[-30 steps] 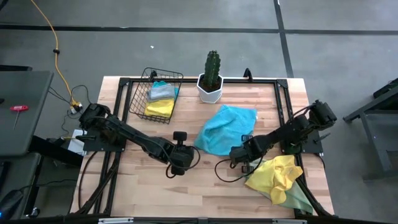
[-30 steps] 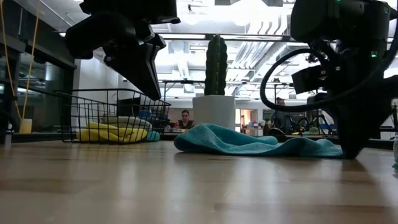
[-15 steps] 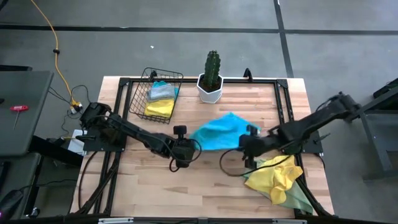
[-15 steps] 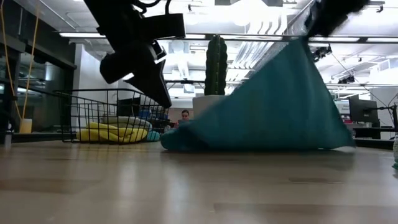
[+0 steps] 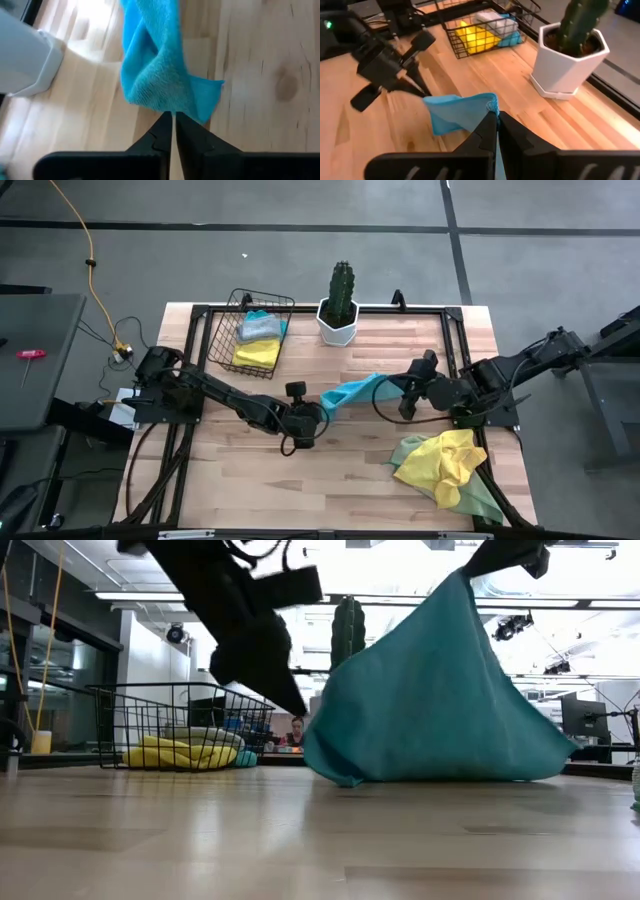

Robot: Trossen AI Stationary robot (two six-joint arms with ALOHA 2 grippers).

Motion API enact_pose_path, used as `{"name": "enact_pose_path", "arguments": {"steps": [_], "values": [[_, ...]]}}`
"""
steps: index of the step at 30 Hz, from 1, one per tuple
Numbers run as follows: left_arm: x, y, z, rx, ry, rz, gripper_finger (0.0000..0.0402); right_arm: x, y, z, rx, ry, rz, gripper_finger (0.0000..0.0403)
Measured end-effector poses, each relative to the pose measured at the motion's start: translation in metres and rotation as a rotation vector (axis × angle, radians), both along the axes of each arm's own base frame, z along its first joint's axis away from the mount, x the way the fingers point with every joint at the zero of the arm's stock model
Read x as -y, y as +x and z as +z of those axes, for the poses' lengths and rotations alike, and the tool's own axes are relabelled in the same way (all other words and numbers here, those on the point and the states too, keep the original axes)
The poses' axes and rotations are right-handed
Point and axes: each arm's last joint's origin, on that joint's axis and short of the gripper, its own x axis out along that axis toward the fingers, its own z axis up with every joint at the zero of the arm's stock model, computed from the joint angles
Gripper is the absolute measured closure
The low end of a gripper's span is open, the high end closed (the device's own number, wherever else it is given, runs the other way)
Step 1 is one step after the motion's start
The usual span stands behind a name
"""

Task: Fold microfiber towels
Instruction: Fold the blue microfiber towel on the table

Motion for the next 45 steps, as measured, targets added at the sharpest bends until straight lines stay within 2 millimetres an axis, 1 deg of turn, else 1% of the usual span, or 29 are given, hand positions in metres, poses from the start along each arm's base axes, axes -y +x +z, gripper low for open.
{"name": "enact_pose_path", "arguments": {"steps": [4,8,11,13,17,22,25,29,31,35,38,45], "values": [[0.005,0.008,-0.018,-0.037,0.02,-0.065,0.035,0.005,0.001,-0.002,-0.021,0.015,-0.022,0.0403],[0.017,0.012,-0.025,-0.008,0.014,-0.107,0.0313,0.008,0.002,-0.003,-0.034,0.025,-0.03,0.0403],[0.026,0.016,-0.028,0.059,-0.023,-0.093,0.0289,0.01,0.003,-0.003,-0.036,0.029,-0.033,0.0403],[0.029,0.019,-0.031,0.121,-0.067,-0.037,0.0276,0.009,0.003,-0.003,-0.037,0.033,-0.028,0.0403],[0.029,0.02,-0.042,0.181,-0.166,0.116,0.026,0.009,0.002,-0.004,-0.041,0.037,-0.026,0.0403],[0.034,0.014,-0.065,0.192,-0.186,0.279,0.0257,0.009,0.002,-0.004,-0.041,0.038,-0.025,0.0403],[0.039,0.01,-0.074,0.238,-0.178,0.329,0.0258,0.009,0.002,-0.004,-0.042,0.037,-0.025,0.0403],[0.042,0.007,-0.076,0.358,-0.159,0.396,0.0258,0.009,0.003,-0.004,-0.043,0.037,-0.024,0.0403],[0.043,0.012,-0.071,0.445,-0.159,0.411,0.0259,0.009,0.002,-0.004,-0.043,0.037,-0.024,0.0403],[0.045,0.023,-0.062,0.583,-0.22,0.411,0.0259,0.009,0.003,-0.004,-0.044,0.037,-0.024,0.0403],[0.044,0.027,-0.058,0.627,-0.236,0.405,0.0259,0.009,0.003,-0.004,-0.044,0.037,-0.024,0.0403],[0.04,0.03,-0.057,0.666,-0.293,0.437,0.0259,0.009,0.002,-0.004,-0.045,0.037,-0.024,0.0403]]}}
